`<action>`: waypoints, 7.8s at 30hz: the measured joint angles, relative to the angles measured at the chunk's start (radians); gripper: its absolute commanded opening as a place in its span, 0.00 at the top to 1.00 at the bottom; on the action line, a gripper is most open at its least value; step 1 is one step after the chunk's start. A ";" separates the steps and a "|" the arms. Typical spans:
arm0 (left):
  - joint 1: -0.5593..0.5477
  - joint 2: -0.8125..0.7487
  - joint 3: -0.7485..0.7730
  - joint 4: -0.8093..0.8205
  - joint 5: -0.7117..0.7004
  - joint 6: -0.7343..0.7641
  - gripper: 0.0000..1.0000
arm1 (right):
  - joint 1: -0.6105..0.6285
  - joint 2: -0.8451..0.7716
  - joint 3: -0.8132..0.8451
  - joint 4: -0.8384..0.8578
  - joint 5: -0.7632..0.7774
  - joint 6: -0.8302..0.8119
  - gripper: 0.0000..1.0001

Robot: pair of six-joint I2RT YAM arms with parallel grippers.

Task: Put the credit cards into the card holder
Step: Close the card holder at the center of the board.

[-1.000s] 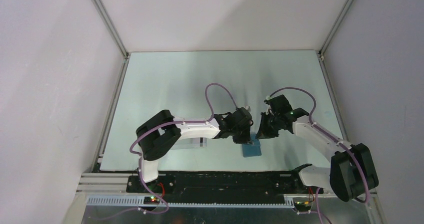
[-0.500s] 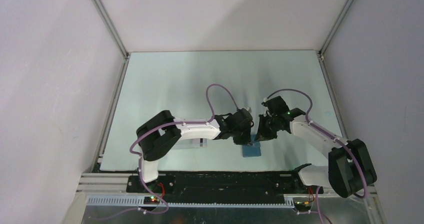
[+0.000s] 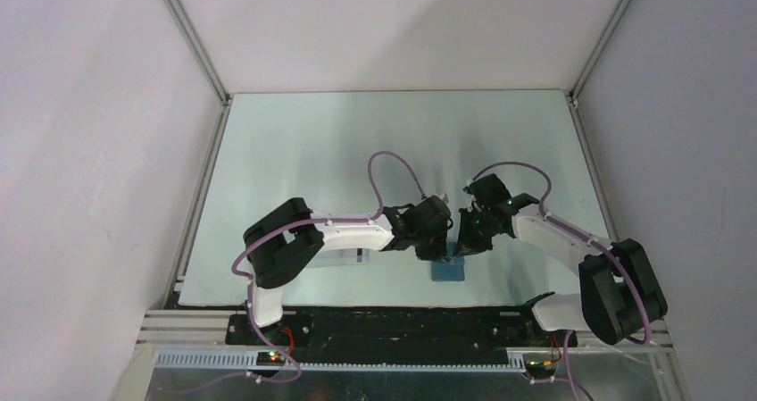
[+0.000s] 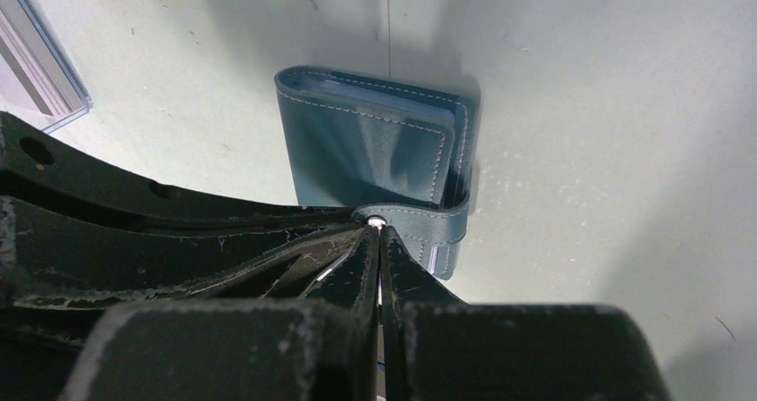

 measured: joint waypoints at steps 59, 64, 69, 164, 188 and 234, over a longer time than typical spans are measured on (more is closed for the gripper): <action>0.027 0.034 0.048 -0.045 0.025 0.027 1.00 | 0.032 -0.104 0.016 0.007 0.075 0.025 1.00; 0.029 0.030 0.048 -0.048 0.016 0.037 1.00 | 0.035 -0.076 0.016 0.006 0.073 0.015 1.00; 0.033 0.018 0.048 -0.064 -0.006 0.053 1.00 | 0.039 -0.073 0.016 -0.004 0.079 0.010 1.00; 0.048 0.029 0.040 -0.077 -0.011 -0.049 1.00 | 0.014 -0.126 -0.051 0.105 0.019 0.097 1.00; 0.045 0.015 0.040 -0.109 -0.031 -0.016 0.73 | 0.051 0.053 -0.050 0.135 0.003 0.079 1.00; 0.188 -0.438 -0.317 0.125 -0.042 0.081 0.18 | 0.034 0.026 -0.048 0.115 0.003 0.076 0.88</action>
